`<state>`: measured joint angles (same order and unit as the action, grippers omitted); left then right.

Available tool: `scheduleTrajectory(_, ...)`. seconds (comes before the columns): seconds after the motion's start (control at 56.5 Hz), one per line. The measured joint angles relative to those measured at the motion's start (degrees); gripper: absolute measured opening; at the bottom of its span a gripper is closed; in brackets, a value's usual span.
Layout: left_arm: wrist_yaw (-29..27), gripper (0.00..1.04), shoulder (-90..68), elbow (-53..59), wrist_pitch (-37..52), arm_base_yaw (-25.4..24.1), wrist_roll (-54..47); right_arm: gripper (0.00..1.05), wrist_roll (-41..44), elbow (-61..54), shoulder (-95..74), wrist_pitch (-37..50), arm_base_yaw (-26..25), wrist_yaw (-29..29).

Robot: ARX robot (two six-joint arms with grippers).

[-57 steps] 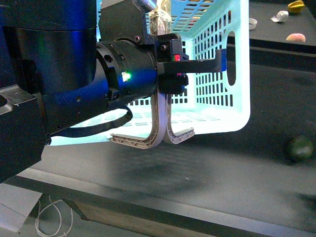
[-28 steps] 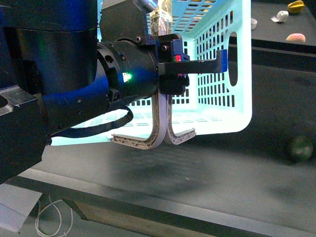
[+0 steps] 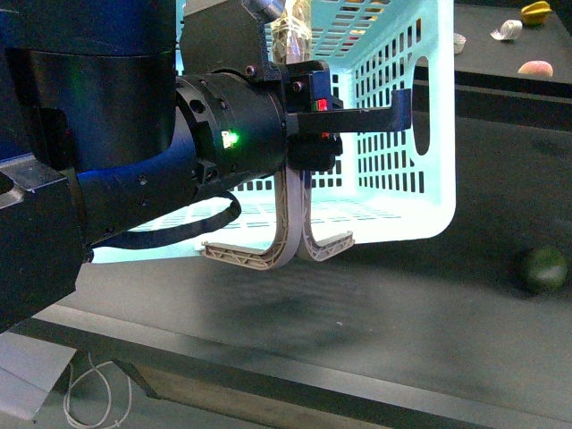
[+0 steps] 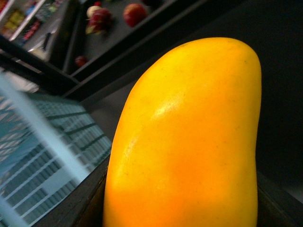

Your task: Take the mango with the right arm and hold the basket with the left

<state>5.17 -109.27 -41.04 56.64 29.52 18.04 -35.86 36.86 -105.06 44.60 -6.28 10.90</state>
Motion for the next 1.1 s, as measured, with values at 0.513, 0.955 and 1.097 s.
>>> scheduleTrajectory(0.513, 0.0, 0.04, 0.0, 0.0, 0.0, 0.0, 0.0, 0.63, 8.2, 2.0, 7.6, -5.2, 17.4, 2.1)
scheduleTrajectory(0.955, 0.0, 0.04, 0.0, 0.0, 0.0, 0.0, 0.0, 0.63, 11.0, 8.9, 0.1, -8.0, 21.4, -1.0)
scheduleTrajectory(1.097, 0.0, 0.04, 0.0, 0.0, 0.0, 0.0, 0.0, 0.63, 11.0, 9.3, -1.7, -8.0, 21.4, -1.3)
